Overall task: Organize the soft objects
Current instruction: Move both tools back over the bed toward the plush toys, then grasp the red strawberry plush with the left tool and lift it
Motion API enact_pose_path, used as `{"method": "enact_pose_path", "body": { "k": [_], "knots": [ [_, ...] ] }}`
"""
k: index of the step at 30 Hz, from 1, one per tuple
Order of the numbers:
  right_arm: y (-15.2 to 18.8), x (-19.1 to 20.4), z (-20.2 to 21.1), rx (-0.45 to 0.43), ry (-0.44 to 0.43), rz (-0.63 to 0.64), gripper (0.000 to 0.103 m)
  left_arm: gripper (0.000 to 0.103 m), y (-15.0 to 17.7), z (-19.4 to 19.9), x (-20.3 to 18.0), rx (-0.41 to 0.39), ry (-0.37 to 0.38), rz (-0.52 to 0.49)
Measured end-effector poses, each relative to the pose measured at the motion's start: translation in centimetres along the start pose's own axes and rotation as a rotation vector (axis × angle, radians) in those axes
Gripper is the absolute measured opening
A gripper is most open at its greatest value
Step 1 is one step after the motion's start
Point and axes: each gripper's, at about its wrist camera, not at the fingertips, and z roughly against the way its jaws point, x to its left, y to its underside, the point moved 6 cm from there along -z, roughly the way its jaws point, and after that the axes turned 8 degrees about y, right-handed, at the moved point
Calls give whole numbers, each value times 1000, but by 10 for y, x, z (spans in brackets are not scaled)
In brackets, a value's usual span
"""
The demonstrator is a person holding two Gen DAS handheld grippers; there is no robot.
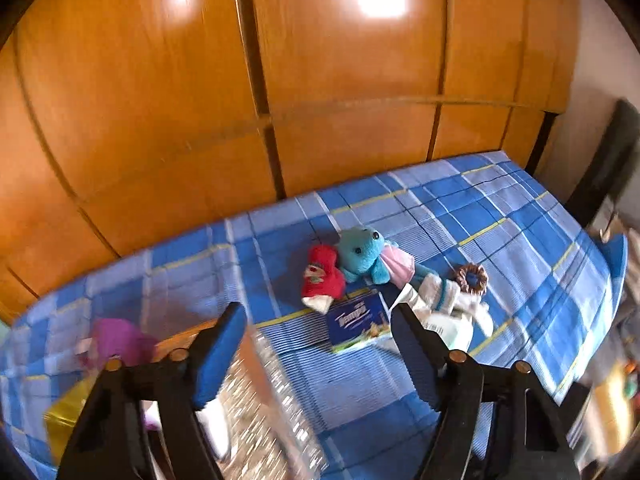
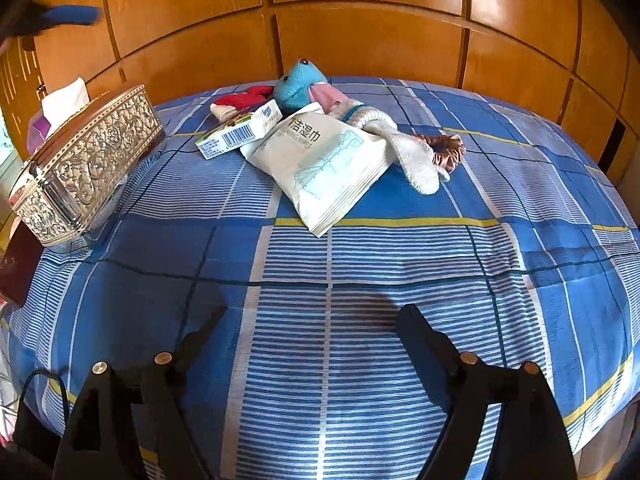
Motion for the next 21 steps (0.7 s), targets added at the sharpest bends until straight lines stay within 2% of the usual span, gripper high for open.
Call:
{"method": "enact_pose_path", "body": {
  "k": [5, 8, 12, 16, 21],
  "knots": [
    [1, 2, 0, -9, -11, 13, 88, 61, -23, -62, 14, 140, 2, 73],
    [0, 1, 1, -4, -17, 12, 88, 61, -30, -96, 17, 204, -37, 70],
    [0, 0, 1, 2, -27, 12, 88, 61, -23, -148, 21, 322, -64, 83],
    [-1, 0, 1, 4, -35, 9, 88, 61, -16, -181, 31, 376, -108, 114],
    [0, 0, 1, 1, -35, 4, 88, 59, -5, -209, 33, 429, -93, 145]
  ]
}}
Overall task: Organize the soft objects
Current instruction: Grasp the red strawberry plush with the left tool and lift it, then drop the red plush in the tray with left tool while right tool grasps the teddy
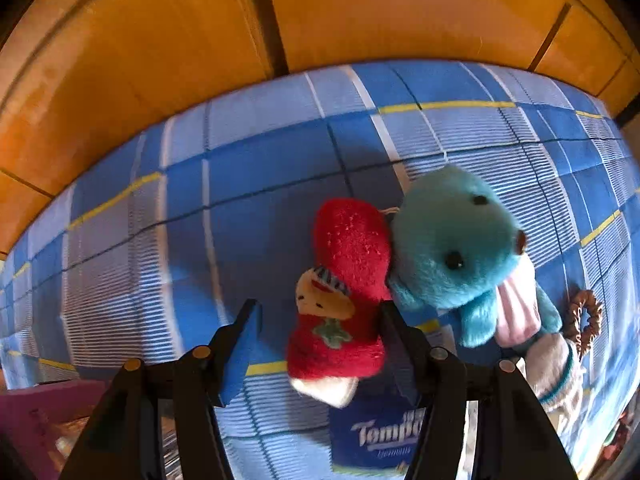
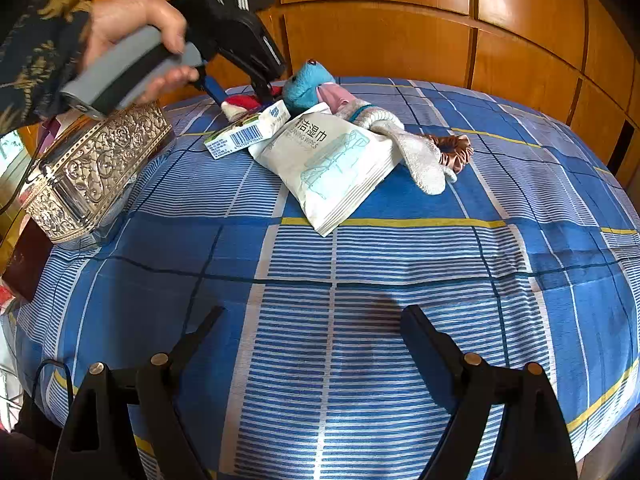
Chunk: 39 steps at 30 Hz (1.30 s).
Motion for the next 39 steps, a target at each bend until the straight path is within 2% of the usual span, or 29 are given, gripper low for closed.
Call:
{"method": "enact_pose_path", "body": {
  "k": [1, 3, 5, 10, 14, 18, 23, 28, 30, 33, 36, 39],
  "knots": [
    [0, 0, 0, -2, 0, -1, 88, 55, 0, -3, -2, 4, 8, -5],
    [0, 0, 0, -9, 3, 0, 88, 24, -1, -3, -10, 6, 62, -17],
    [1, 2, 0, -19, 11, 6, 88, 15, -1, 2, -18, -14, 46, -58],
    [0, 0, 2, -5, -9, -3, 86, 14, 8, 23, -12, -33, 97, -62],
    [-7, -11, 1, 25, -53, -80, 79, 14, 2, 44, 11, -52, 126, -14],
    [-9, -13, 2, 48, -54, -99, 78, 14, -16, 78, 37, -125, 137, 66],
    [-12, -12, 3, 70, -59, -91, 75, 14, -32, 122, 87, -225, 101, 155],
    [-17, -12, 4, 74, -75, -89, 75, 14, -30, 173, 164, -315, 3, 253],
    [-22, -10, 7, 62, -82, -71, 74, 14, -21, 193, 197, -344, -45, 280],
    [-34, -11, 16, 32, -98, -54, 73, 14, -1, 215, 236, -381, -72, 324],
    [-54, -15, 23, -19, -91, -26, 73, 14, 39, 234, 280, -422, -91, 376],
    [-82, -20, 24, -58, -79, -10, 73, 14, 87, 243, 313, -459, -67, 446]
  ]
}}
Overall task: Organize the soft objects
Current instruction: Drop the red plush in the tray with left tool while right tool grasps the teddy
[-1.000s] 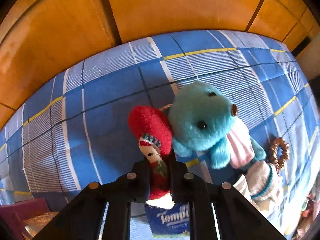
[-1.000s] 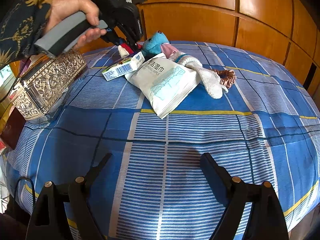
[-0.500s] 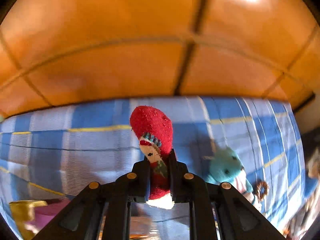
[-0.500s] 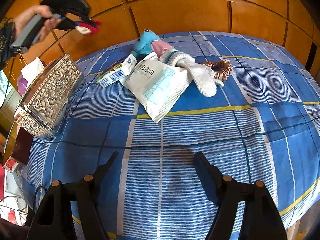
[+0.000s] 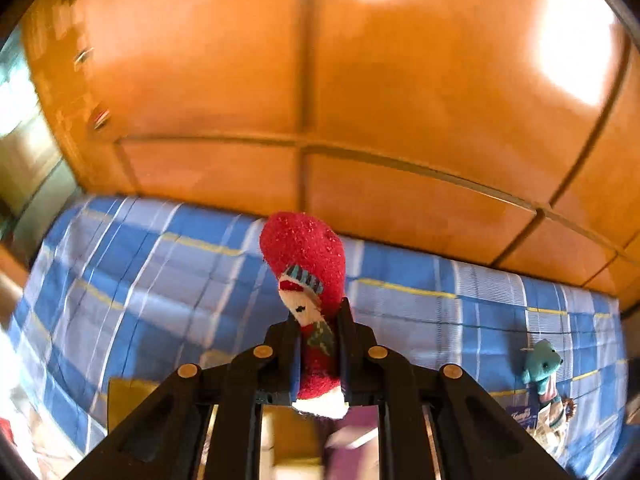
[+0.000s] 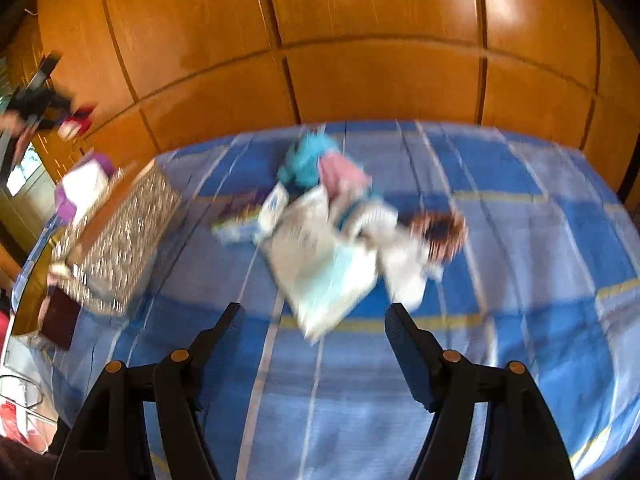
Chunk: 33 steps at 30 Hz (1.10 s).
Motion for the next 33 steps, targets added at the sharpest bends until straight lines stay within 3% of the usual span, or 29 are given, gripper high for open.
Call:
{"method": "enact_pose_path", "body": {
  "k": [6, 15, 22, 23, 24, 25, 27, 28, 33],
  "knots": [
    [-63, 4, -22, -47, 4, 64, 73, 14, 68, 32, 76, -25, 33, 105],
    [-112, 15, -113, 87, 85, 258, 73, 16, 180, 14, 128, 83, 28, 150],
    [-128, 25, -167, 183, 112, 326, 71, 17, 204, -16, 141, 118, 71, 252],
    [-128, 26, -174, 198, 116, 329, 65, 19, 204, -20, 142, 120, 69, 263],
    [-127, 27, -181, 216, 116, 333, 51, 23, 204, -23, 142, 120, 71, 272],
    [-124, 29, -187, 232, 116, 334, 48, 27, 203, -27, 142, 118, 77, 279],
    [-121, 28, -195, 236, 154, 348, 42, 54, 200, -33, 143, 112, 78, 294],
    [-120, 27, -197, 237, 170, 350, 39, 59, 198, -35, 143, 107, 69, 296],
    [-125, 19, -201, 257, 174, 308, 36, 67, 188, -33, 140, 61, 9, 247]
  ]
}}
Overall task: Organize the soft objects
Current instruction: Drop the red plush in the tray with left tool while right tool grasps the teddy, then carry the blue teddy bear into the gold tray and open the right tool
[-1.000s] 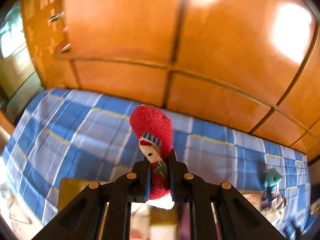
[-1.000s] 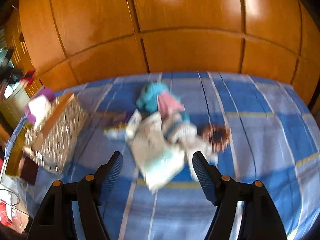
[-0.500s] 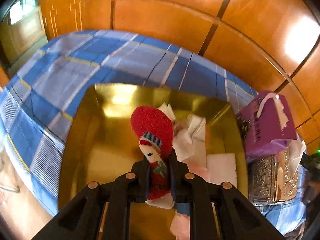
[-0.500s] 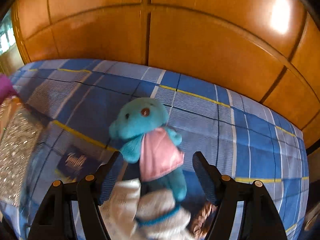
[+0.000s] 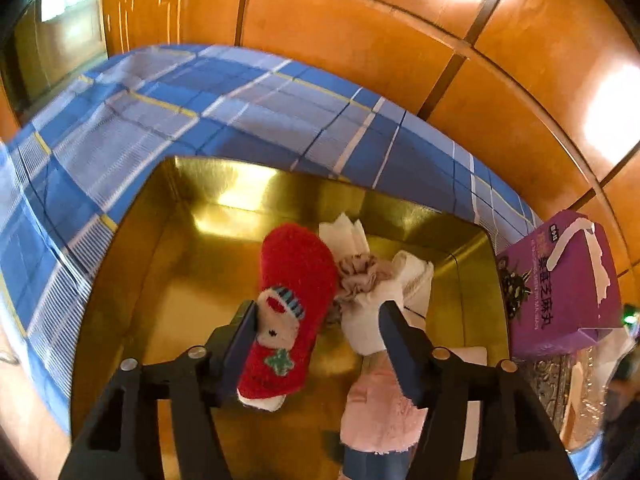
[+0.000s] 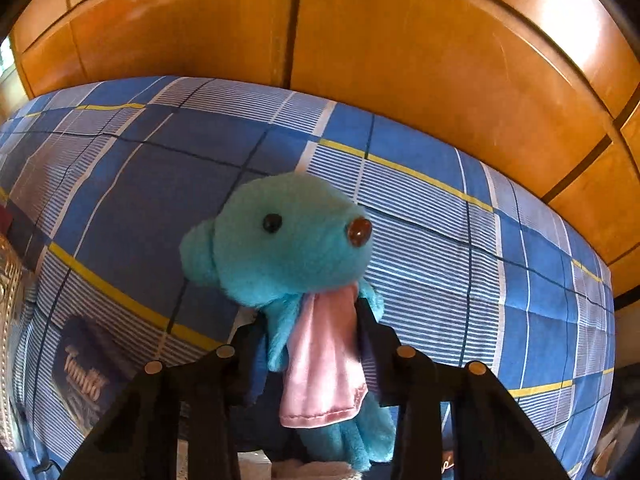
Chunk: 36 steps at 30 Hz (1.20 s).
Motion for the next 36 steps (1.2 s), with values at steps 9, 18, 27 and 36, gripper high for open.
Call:
{"method": "enact_pose_path", "body": {
  "k": [9, 18, 27, 36],
  "knots": [
    [-25, -10, 22, -34, 22, -81, 28, 84, 25, 13, -8, -17, -128, -138],
    [-77, 12, 76, -102, -52, -85, 28, 92, 30, 57, -16, -162, -185, -193],
    [-115, 86, 120, -133, -140, -43, 28, 94, 62, 84, -37, -181, -124, -210],
    [-114, 219, 212, -264, -318, 240, 28, 96, 82, 101, -34, -199, -105, -197]
  ]
}}
